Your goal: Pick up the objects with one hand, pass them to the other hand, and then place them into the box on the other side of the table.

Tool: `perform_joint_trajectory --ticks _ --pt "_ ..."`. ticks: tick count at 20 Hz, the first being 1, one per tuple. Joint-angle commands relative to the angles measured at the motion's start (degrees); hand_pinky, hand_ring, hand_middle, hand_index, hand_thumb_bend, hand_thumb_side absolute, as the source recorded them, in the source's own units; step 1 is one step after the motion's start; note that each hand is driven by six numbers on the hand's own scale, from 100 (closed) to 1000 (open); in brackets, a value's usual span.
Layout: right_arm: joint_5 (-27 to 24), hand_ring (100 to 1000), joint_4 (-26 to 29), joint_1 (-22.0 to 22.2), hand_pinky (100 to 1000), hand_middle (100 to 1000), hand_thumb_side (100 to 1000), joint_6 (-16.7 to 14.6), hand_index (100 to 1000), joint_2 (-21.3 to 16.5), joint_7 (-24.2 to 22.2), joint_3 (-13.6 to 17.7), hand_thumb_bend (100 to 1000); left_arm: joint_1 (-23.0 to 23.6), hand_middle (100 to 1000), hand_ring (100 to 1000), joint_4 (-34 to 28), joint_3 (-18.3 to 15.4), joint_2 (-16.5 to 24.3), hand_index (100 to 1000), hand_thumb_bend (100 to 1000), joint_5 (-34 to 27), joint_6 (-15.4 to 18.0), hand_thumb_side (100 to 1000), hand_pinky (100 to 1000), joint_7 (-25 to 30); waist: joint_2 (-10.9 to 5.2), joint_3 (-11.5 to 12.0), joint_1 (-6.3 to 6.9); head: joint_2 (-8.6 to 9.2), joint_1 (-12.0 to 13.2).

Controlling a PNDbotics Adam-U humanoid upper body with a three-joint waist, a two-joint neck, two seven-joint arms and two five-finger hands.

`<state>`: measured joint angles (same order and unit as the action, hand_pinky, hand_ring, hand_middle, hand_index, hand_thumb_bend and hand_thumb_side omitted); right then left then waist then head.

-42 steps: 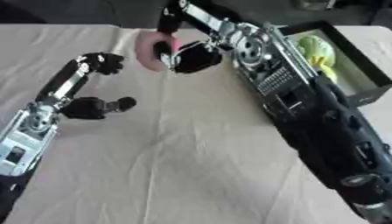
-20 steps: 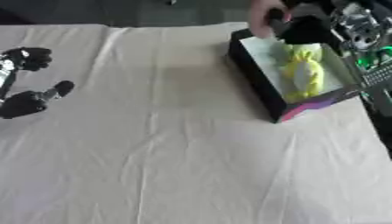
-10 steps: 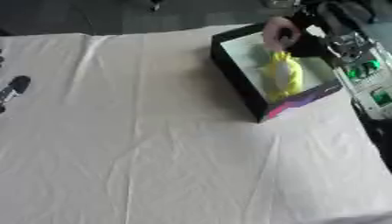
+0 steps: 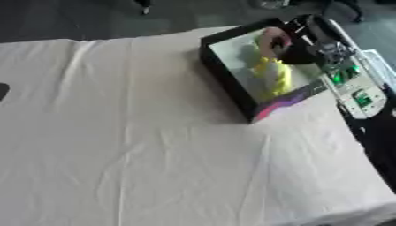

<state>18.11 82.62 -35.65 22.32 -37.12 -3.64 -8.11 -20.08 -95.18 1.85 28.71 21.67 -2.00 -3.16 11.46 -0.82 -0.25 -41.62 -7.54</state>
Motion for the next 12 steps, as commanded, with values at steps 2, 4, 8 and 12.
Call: perform_joint_trajectory --ticks 2,4,8,12 --pt "0.64 884 -0.03 -0.06 959 918 621 -0.27 954 -1.92 1.53 1.47 100 -0.17 670 705 -1.25 -1.05 2.02 814 594 -0.23 -0.06 592 756 -0.58 -1.63 0.04 0.62 0.55 0.03" --pt "0.84 897 0.01 0.32 964 946 686 -0.25 983 -1.94 2.47 1.77 100 -0.07 670 705 -1.2 -1.19 2.01 814 593 -0.27 -0.15 593 756 -0.71 -1.64 0.02 0.62 0.46 0.15" --pt "0.61 907 0.23 0.96 969 964 714 -0.08 993 -1.9 4.12 2.41 100 -0.01 671 705 -1.21 -1.33 2.02 814 594 -0.3 -0.22 591 756 -0.87 -1.61 -0.02 0.66 0.38 0.43" --pt "-0.5 905 0.93 1.22 972 964 708 0.03 993 -1.87 5.3 2.95 100 0.09 669 704 -1.26 -1.56 1.97 813 592 -0.4 -0.3 590 755 -1.18 -1.59 -0.07 0.68 0.24 0.68"
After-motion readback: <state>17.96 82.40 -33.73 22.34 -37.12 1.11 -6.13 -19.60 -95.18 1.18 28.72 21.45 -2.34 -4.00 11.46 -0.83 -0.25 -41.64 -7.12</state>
